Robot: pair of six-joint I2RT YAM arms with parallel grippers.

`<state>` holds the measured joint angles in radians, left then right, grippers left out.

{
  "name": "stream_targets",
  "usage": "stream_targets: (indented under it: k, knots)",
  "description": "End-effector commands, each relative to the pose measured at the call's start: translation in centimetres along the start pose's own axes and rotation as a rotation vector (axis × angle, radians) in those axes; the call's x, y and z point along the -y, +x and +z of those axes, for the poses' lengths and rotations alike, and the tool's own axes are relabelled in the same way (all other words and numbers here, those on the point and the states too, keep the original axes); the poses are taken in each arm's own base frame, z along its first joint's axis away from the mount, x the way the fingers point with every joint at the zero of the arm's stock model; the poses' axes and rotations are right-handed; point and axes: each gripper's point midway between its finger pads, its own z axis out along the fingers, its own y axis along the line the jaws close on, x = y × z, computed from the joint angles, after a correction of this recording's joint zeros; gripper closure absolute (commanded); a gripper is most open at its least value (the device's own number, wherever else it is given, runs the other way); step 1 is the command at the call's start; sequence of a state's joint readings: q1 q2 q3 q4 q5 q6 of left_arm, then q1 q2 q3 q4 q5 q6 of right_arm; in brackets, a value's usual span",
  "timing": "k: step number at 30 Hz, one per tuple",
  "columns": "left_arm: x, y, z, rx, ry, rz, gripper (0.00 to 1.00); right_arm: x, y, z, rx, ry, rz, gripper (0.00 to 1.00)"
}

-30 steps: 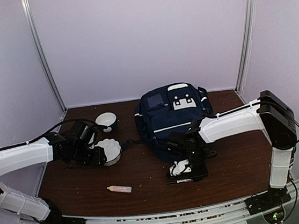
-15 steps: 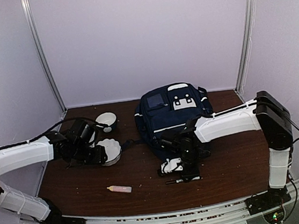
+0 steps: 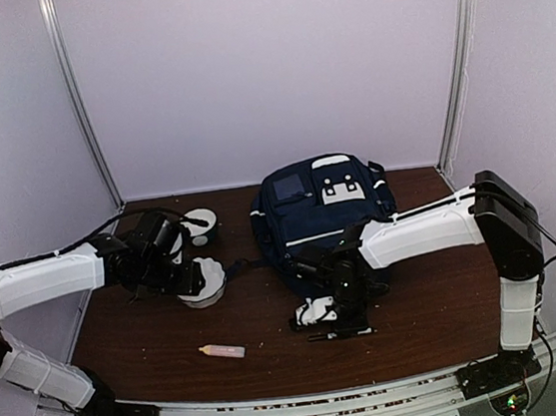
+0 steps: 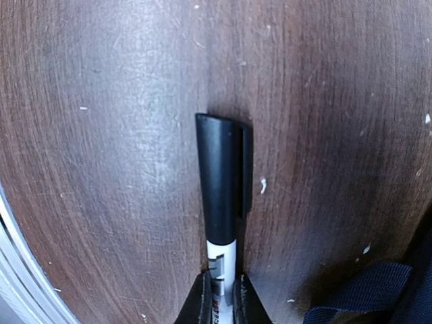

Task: Pack the student bag
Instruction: Pick up the pen from the center of the board.

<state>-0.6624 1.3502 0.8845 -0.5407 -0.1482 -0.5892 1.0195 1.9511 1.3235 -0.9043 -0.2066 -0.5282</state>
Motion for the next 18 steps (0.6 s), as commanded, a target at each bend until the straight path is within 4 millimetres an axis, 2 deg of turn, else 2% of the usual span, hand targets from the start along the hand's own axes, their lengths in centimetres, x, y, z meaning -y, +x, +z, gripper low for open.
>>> stream_targets:
  k: [1,3,6,10,13,17,18]
  knots:
    - [4.4,-5.1,-0.6,0.14,0.177,0.155,0.45,0.2,0.2,-3.0,0.053,0.006,0.015,0.93]
    - [7.2,-7.0,-1.2,0.209,0.287,0.265,0.47,0.3,0.8,-4.9,0.095,0.002,0.028,0.93]
    - [9.8,-10.2,-1.9,0.298,0.279,0.418,0.47,0.7,2.6,-7.3,0.151,-0.014,0.085,0.93]
    - [14.4,-12.6,-2.2,0.388,0.274,0.65,0.48,1.5,6.0,-9.3,0.198,-0.015,0.166,0.94]
    - [18.4,-13.1,-1.7,0.412,0.296,0.825,0.51,2.2,9.0,-10.4,0.211,0.001,0.234,0.93]
    - [23.1,-12.4,-1.1,0.42,0.407,0.988,0.53,3.7,13.6,-11.2,0.23,0.037,0.372,0.94]
    - [24.1,-11.8,-0.3,0.406,0.432,1.018,0.53,4.0,14.5,-11.4,0.237,0.047,0.401,0.94]
